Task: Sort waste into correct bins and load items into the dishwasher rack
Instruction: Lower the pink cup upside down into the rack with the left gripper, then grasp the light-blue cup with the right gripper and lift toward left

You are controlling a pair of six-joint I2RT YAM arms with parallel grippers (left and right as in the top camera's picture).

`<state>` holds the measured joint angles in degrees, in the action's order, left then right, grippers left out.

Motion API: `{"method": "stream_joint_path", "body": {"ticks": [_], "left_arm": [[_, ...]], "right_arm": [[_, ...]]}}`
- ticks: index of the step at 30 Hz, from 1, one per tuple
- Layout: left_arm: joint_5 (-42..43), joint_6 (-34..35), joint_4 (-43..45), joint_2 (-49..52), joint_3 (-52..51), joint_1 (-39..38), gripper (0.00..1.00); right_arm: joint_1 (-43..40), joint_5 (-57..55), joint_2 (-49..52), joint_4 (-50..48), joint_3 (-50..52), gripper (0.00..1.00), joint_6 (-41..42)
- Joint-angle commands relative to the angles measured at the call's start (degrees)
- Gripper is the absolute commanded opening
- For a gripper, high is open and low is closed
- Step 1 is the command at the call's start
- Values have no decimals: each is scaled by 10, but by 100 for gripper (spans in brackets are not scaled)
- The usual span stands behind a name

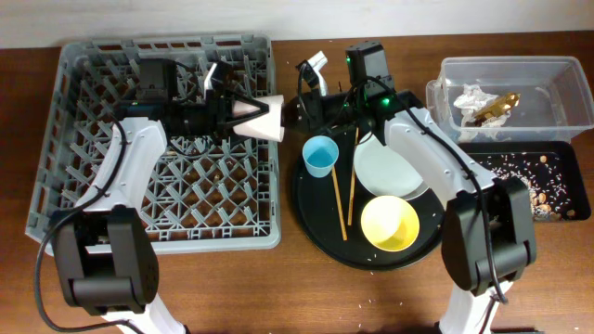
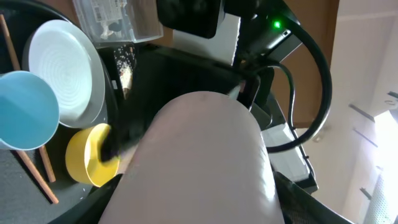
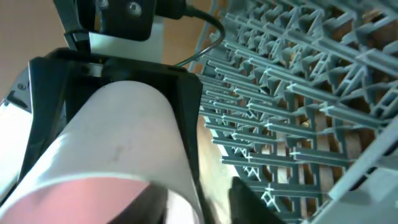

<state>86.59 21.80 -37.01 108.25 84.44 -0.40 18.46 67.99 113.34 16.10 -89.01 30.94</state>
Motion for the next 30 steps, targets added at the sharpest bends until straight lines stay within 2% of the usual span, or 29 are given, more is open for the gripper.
{"method": "stream_joint_path", "body": {"ticks": [1,2,3,5,7,8,10,13,16,22,24,26,28,30], "left_arm": [[-3,-4,6,0,7,2,20],[-42,-4,6,-2,8,6,19],[-93,-4,5,-8,10,8,19],[-273,-4,-51,-39,39,8,20],[-464,-28,-179,-64,109,-3,20],[-577,-37,-252,-74,151,-22,20],[-721,-36,-342,-77,174,-78,20],[-874,-4,-405,-73,143,-168,20],[-925,39,-385,-71,69,-210,20],[-918,39,-231,-70,-47,-210,21],[-918,39,-179,-70,-81,-210,38],[-918,39,-168,-70,-90,-210,72],[-920,39,-168,-70,-89,-209,98],[-920,38,-180,-70,-65,-208,99]], "right_arm": [[-41,-4,6,8,5,65,-6],[-70,-2,3,27,5,71,-19],[-97,-11,-4,66,5,73,-62],[-134,-100,-33,172,0,77,-147],[-148,-305,-69,323,-45,85,-227],[-143,-409,-73,388,-80,92,-237],[-139,-494,-73,432,-99,99,-237],[-139,-494,-69,437,-99,99,-236],[-139,-494,-69,437,-99,99,-237],[-139,-494,-62,437,-95,100,-236],[-132,-494,-42,439,-94,98,-236],[-105,-494,-23,438,-94,97,-236],[-73,-494,-4,430,-94,96,-233],[-49,-496,12,424,-94,96,-230]]}}
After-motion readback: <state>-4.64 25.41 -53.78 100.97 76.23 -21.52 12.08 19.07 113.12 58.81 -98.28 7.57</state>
